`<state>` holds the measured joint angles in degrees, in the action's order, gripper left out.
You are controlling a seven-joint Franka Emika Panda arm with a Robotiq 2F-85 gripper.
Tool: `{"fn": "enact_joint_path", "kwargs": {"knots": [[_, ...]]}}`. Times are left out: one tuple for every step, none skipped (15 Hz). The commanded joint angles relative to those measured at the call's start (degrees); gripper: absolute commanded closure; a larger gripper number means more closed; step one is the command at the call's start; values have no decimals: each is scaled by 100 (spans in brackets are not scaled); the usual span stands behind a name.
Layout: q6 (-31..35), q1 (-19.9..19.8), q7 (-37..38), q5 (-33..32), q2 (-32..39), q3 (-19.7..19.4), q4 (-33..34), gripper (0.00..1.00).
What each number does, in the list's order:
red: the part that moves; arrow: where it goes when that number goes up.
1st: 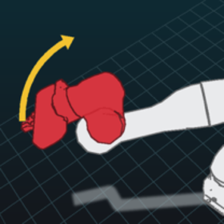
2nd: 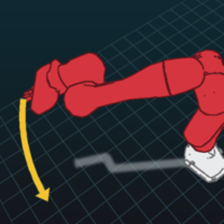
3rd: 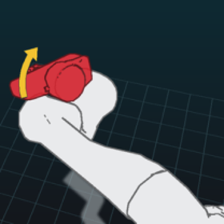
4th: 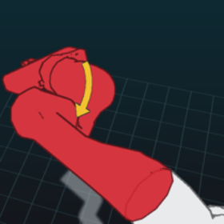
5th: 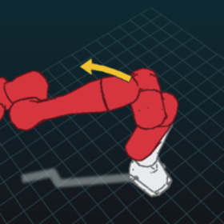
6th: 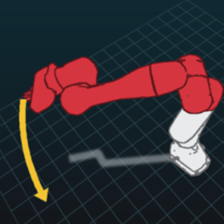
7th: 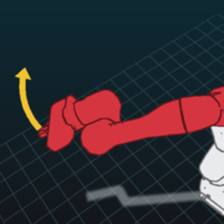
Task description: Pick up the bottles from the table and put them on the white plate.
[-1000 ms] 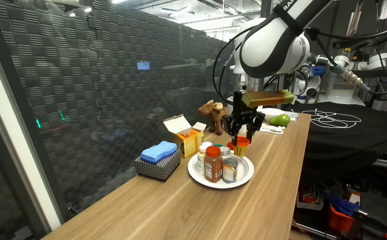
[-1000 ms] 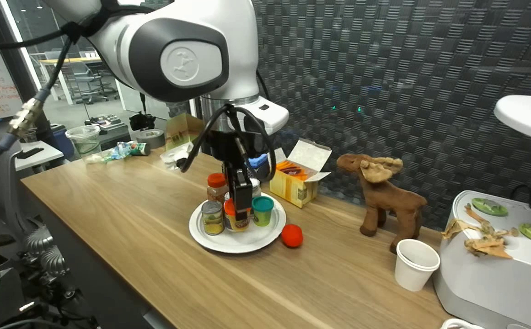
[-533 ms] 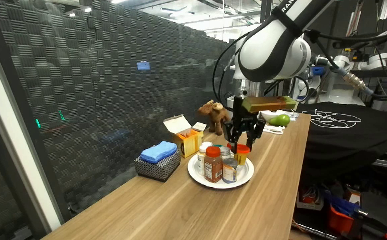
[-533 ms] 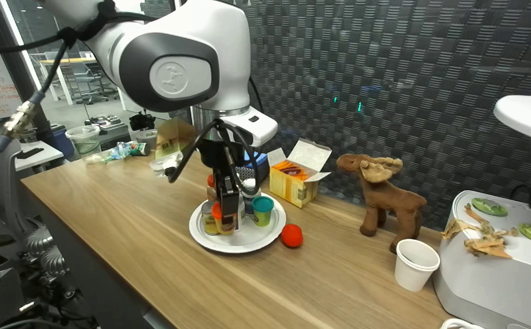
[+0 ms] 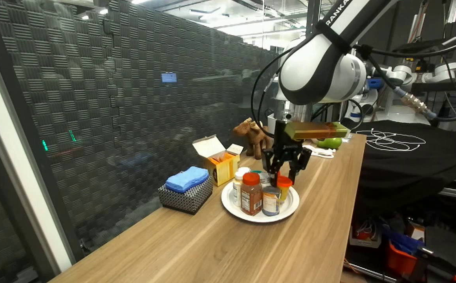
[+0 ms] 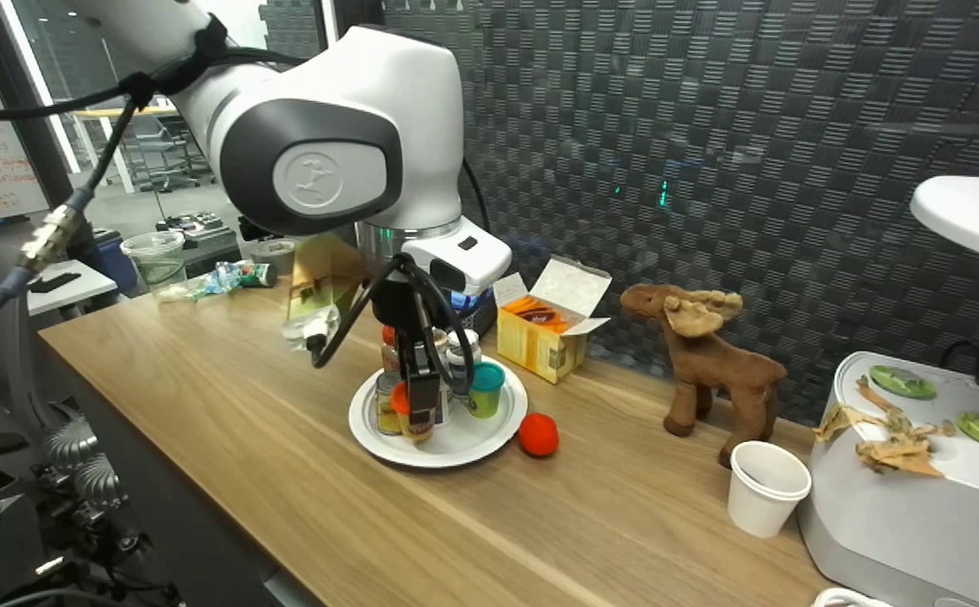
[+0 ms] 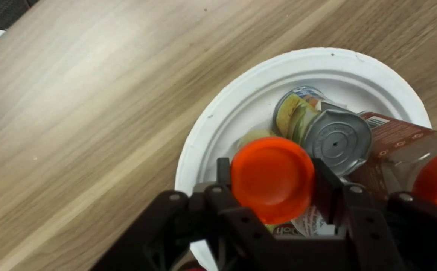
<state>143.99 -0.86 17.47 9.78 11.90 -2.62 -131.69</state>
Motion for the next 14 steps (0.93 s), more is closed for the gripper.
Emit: {"fn": "enact_joint_path", "kwargs": {"knots": [[248, -5, 95, -96, -73, -94, -96, 71], [270, -10, 102, -99, -81, -117, -105, 71], [281, -18, 84, -79, -99, -128, -106, 71], [293, -25, 60, -53, -116, -131, -106, 71], [307, -29, 47, -59, -131, -139, -110, 71], [306, -33, 29, -41, -156, -135, -112, 71], [306, -32, 18, -39, -173, -132, -110, 71], [306, -32, 0, -34, -180, -125, -106, 71], [308, -26, -3, -47, -185, -122, -103, 71], [307, -21, -3, -61, -184, -122, -102, 71], [291, -25, -53, -27, -180, -101, -106, 71], [281, -24, -81, -26, -167, -91, -111, 71], [285, -18, -79, -42, -149, -87, -118, 71], [278, -7, -84, -87, -130, -88, -126, 71]]}}
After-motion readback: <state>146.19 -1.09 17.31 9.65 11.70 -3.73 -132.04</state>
